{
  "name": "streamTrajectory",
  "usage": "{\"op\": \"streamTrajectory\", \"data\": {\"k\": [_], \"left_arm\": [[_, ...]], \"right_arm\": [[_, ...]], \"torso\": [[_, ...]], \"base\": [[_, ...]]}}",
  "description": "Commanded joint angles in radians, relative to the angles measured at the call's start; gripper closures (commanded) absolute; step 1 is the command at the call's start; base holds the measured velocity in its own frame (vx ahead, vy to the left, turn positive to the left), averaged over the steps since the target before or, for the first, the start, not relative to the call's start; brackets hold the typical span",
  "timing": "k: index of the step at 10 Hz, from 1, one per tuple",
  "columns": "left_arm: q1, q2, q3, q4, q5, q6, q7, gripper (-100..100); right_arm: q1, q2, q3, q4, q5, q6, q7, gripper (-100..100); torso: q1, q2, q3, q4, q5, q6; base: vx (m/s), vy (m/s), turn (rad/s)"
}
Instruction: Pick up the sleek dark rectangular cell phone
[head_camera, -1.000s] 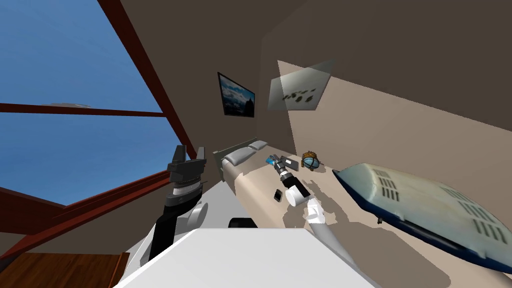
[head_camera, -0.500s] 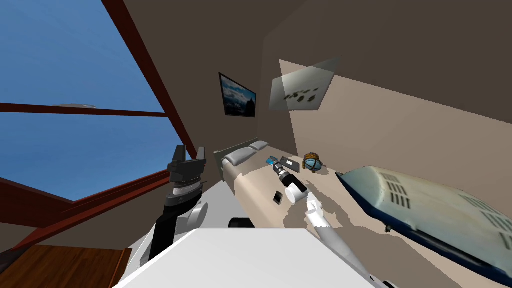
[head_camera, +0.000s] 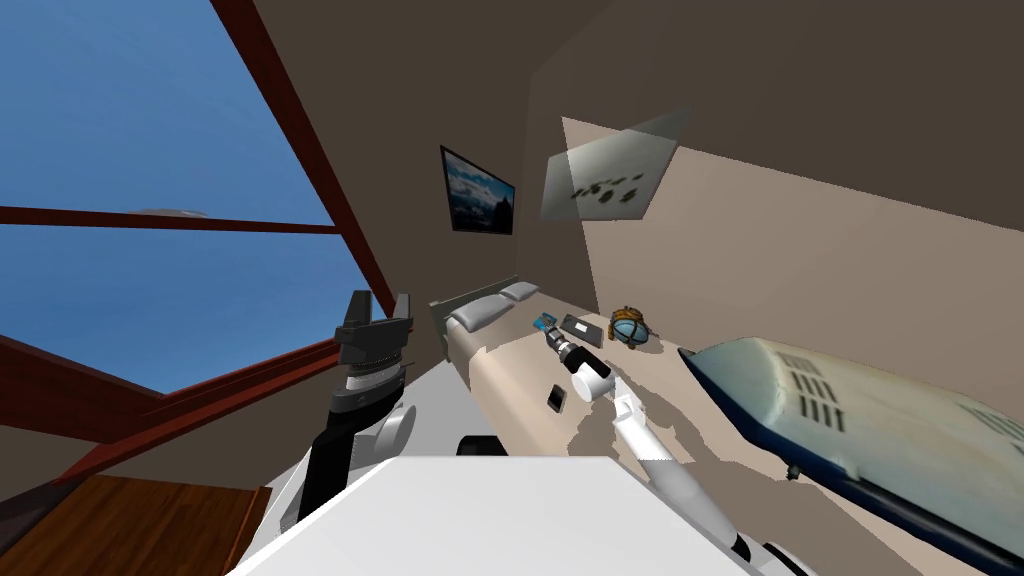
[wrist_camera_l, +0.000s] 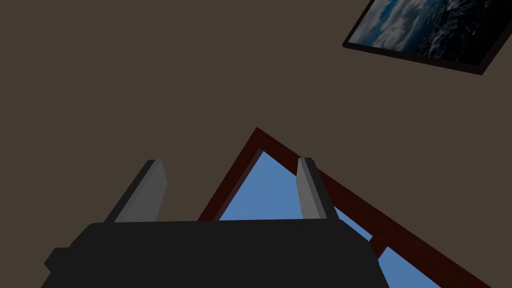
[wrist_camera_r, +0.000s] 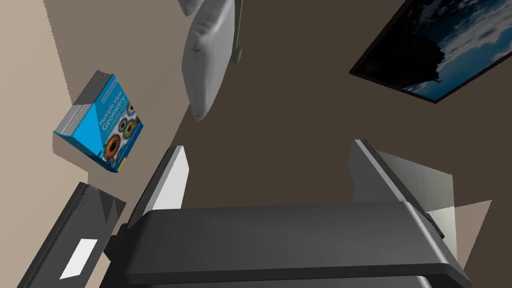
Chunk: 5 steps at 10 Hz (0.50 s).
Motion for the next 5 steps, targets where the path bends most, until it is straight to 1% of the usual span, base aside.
{"op": "streamTrajectory", "data": {"k": [1, 2, 3, 4, 5], "left_arm": [[0.000, 0.000, 0.000, 0.000, 0.000, 0.000, 0.000, 0], [0.000, 0.000, 0.000, 0.000, 0.000, 0.000, 0.000, 0], [0.000, 0.000, 0.000, 0.000, 0.000, 0.000, 0.000, 0], [0.000, 0.000, 0.000, 0.000, 0.000, 0.000, 0.000, 0], [0.000, 0.000, 0.000, 0.000, 0.000, 0.000, 0.000, 0]], "right_arm": [[-0.014, -0.010, 0.004, 0.016, -0.010, 0.050, 0.009, -100], [-0.029, -0.031, 0.013, 0.045, -0.030, 0.081, 0.027, -100], [-0.029, -0.031, 0.013, 0.045, -0.030, 0.108, 0.027, -100], [-0.042, -0.053, 0.023, 0.077, -0.050, 0.144, 0.045, -100], [-0.042, -0.053, 0.023, 0.077, -0.050, 0.163, 0.045, -100]], "torso": [[0.000, 0.000, 0.000, 0.000, 0.000, 0.000], [0.000, 0.000, 0.000, 0.000, 0.000, 0.000], [0.000, 0.000, 0.000, 0.000, 0.000, 0.000], [0.000, 0.000, 0.000, 0.000, 0.000, 0.000], [0.001, 0.001, 0.000, 0.000, 0.000, 0.000]], "base": [[0.009, -0.022, 0.047], [0.006, -0.021, 0.100], [0.007, -0.018, 0.047], [0.004, -0.013, 0.107], [0.002, -0.011, 0.044]]}}
